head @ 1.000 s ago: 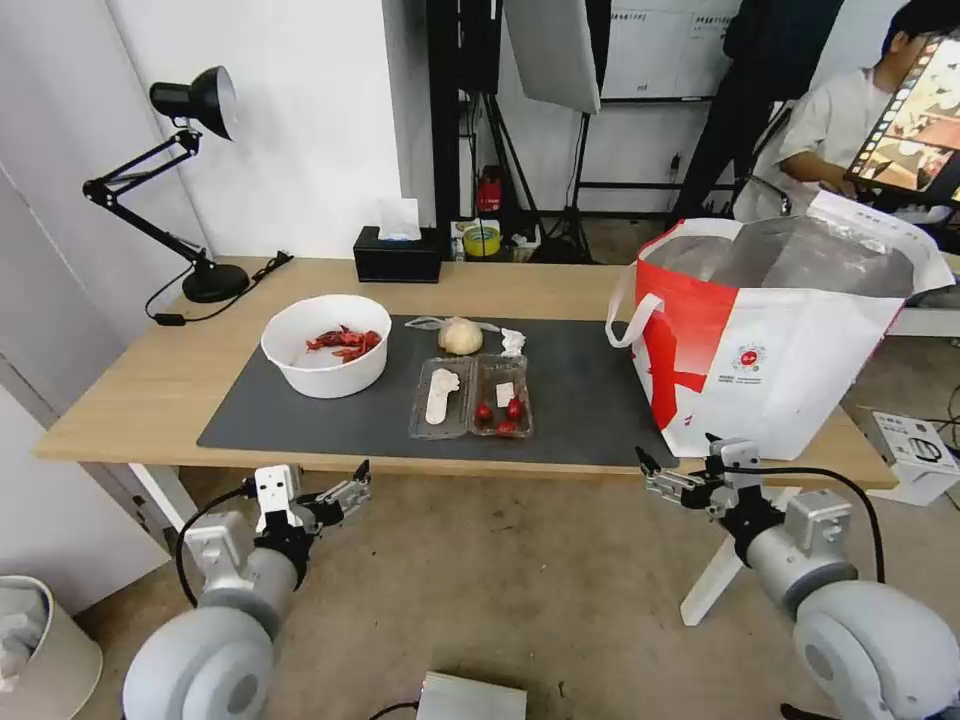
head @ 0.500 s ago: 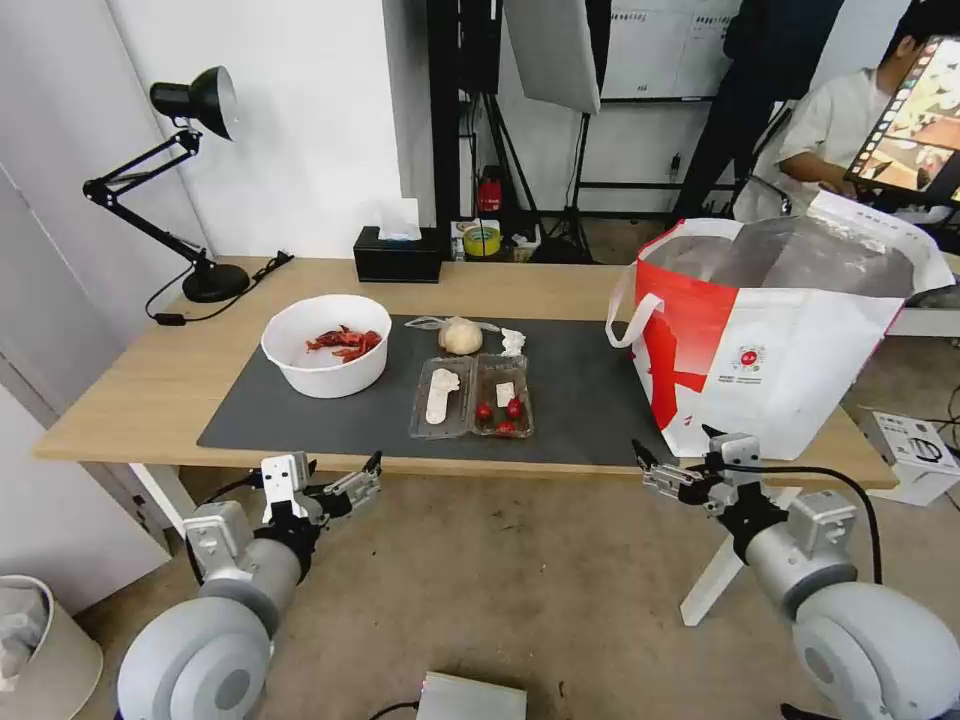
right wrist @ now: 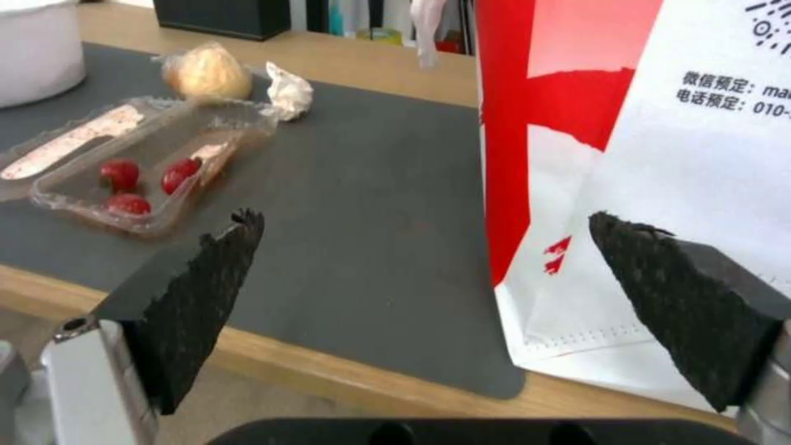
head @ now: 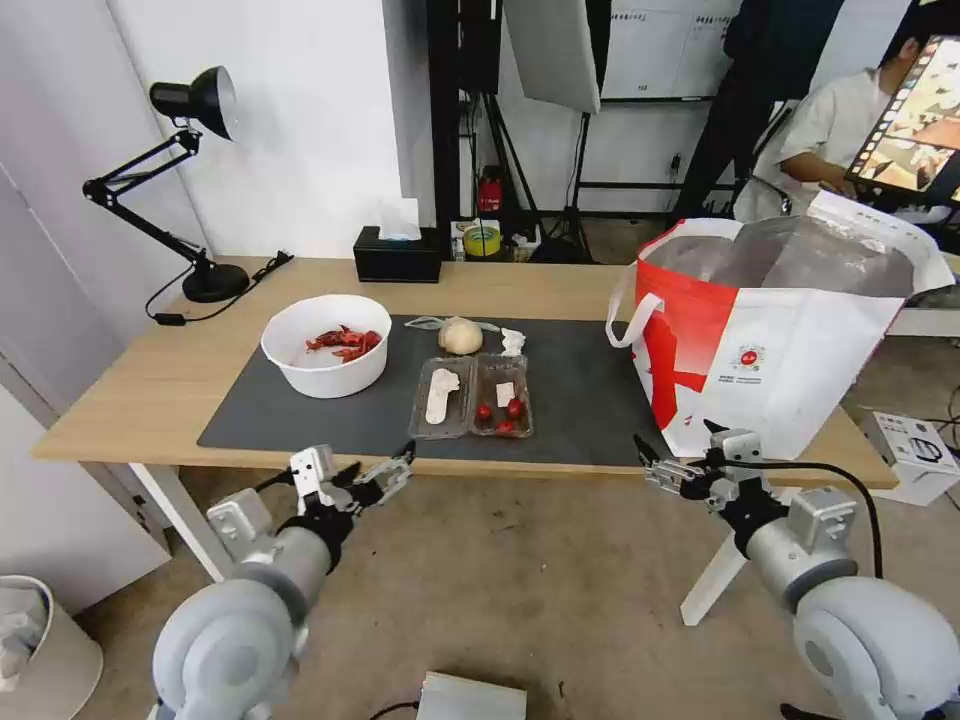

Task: Pick up the trash from the table and place it into the takeout bag.

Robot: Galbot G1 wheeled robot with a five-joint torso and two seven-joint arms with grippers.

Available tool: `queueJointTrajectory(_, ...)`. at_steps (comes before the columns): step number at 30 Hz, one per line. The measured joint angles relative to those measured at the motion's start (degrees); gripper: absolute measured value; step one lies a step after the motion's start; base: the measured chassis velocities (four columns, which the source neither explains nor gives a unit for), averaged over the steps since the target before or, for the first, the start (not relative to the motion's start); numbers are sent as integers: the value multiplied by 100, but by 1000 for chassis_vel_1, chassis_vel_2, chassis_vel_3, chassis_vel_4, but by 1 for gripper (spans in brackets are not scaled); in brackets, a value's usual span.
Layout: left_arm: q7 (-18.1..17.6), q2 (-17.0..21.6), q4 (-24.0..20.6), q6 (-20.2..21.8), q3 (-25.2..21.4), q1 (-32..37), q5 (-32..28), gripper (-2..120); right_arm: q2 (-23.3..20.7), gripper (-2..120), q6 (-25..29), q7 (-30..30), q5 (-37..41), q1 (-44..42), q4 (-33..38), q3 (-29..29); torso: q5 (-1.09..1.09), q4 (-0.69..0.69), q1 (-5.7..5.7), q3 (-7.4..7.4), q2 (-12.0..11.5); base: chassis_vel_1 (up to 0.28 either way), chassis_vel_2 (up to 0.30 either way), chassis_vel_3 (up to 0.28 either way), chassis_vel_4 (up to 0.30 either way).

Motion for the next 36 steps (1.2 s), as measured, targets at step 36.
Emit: queueJointTrajectory(36,-2039,-437,1462,-1131,1705,-2154,-2858,100,136,100,111,117,-82,-213,-11,148,0,-1,0,0,0,0,0,0,0)
